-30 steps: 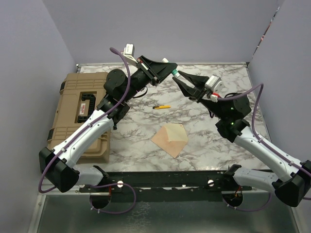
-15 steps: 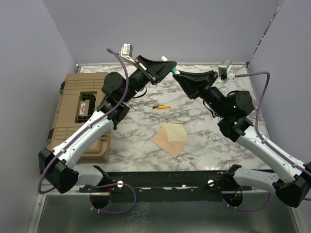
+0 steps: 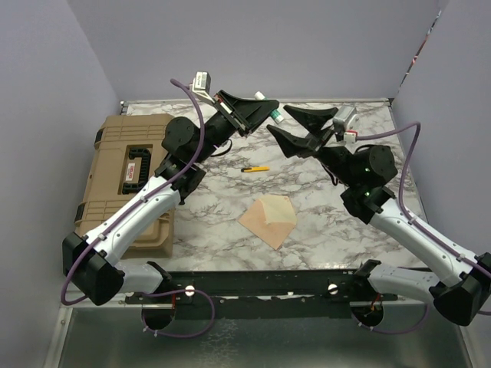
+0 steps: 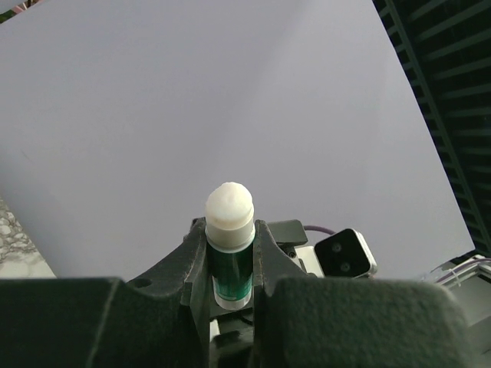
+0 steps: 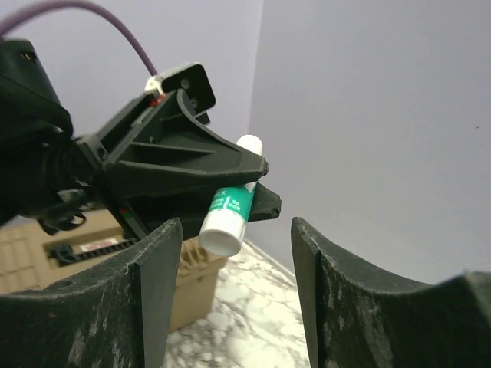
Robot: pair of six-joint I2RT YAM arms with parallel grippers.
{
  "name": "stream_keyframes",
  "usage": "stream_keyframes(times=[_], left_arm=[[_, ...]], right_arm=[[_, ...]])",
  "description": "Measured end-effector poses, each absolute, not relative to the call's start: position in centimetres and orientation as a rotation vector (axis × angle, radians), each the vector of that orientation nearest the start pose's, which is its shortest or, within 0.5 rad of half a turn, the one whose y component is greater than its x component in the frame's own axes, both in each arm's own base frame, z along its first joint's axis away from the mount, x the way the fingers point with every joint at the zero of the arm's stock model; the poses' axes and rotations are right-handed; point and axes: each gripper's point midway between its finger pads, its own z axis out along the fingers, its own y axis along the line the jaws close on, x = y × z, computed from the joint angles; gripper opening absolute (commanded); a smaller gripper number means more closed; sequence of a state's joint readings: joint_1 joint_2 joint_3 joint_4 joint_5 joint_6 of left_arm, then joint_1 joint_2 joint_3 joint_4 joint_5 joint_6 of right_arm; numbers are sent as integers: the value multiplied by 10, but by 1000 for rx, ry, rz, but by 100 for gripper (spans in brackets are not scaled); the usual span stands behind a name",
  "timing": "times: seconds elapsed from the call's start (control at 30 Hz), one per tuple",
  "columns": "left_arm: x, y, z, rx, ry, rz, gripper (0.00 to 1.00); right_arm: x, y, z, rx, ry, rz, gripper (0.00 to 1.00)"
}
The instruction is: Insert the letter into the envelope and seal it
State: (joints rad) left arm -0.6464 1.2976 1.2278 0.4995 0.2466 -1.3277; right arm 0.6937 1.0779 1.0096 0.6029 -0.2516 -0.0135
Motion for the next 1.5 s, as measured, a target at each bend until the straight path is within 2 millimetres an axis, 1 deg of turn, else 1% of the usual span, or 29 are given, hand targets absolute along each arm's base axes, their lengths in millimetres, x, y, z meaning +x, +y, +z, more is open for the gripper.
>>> stream_keyframes(times=[0.1,0.2,0.33,0.37,0.47,0.5,0.6,0.7,0.77,0.93,1.07,1.27,1.37,1.4,1.47,1.5], left_arm=[[282,-316,495,-216,1373,-1854,0],[283,-316,493,-221,1378,-1857,0],[283,-316,493,-224,1379,-1860,0],[283,-316,494,-223,1378,-1860,0],[283,-316,493,-225,1379,-1861,0],[283,-316,493,-226,1381,-1861,0],[284,-317,489,-229,1390,-1858,0],[285,-318,487,-232,1395,-1856,0],[285,-318,486,-232,1397,-1855,0],[286,-318,486,-232,1397,-1855,0],[285,-319,485,-230,1399,-1855,0],[287,-319,484,-228,1404,-1852,0],[288,-319,483,-230,1404,-1849,0],[289,-318,483,-231,1403,-1848,0],[289,-318,483,-232,1402,-1845,1],[290,-318,483,-232,1402,-1844,9]], right_arm=[[272,277,469,-637,896,653,58],[278,279,463,-666,875,592,55],[281,278,463,-677,844,551,48],[281,278,464,-677,835,546,48],[279,277,464,-672,818,543,56],[279,277,464,-671,815,543,57],[277,276,465,-669,804,545,59],[274,274,469,-664,790,544,58],[271,272,472,-661,780,545,56],[267,270,474,-661,766,547,45],[268,272,472,-670,767,551,35],[275,280,467,-682,786,555,30],[279,282,466,-684,791,556,26],[279,282,466,-683,793,555,23],[280,282,466,-680,795,554,13],[281,282,466,-676,797,552,8]])
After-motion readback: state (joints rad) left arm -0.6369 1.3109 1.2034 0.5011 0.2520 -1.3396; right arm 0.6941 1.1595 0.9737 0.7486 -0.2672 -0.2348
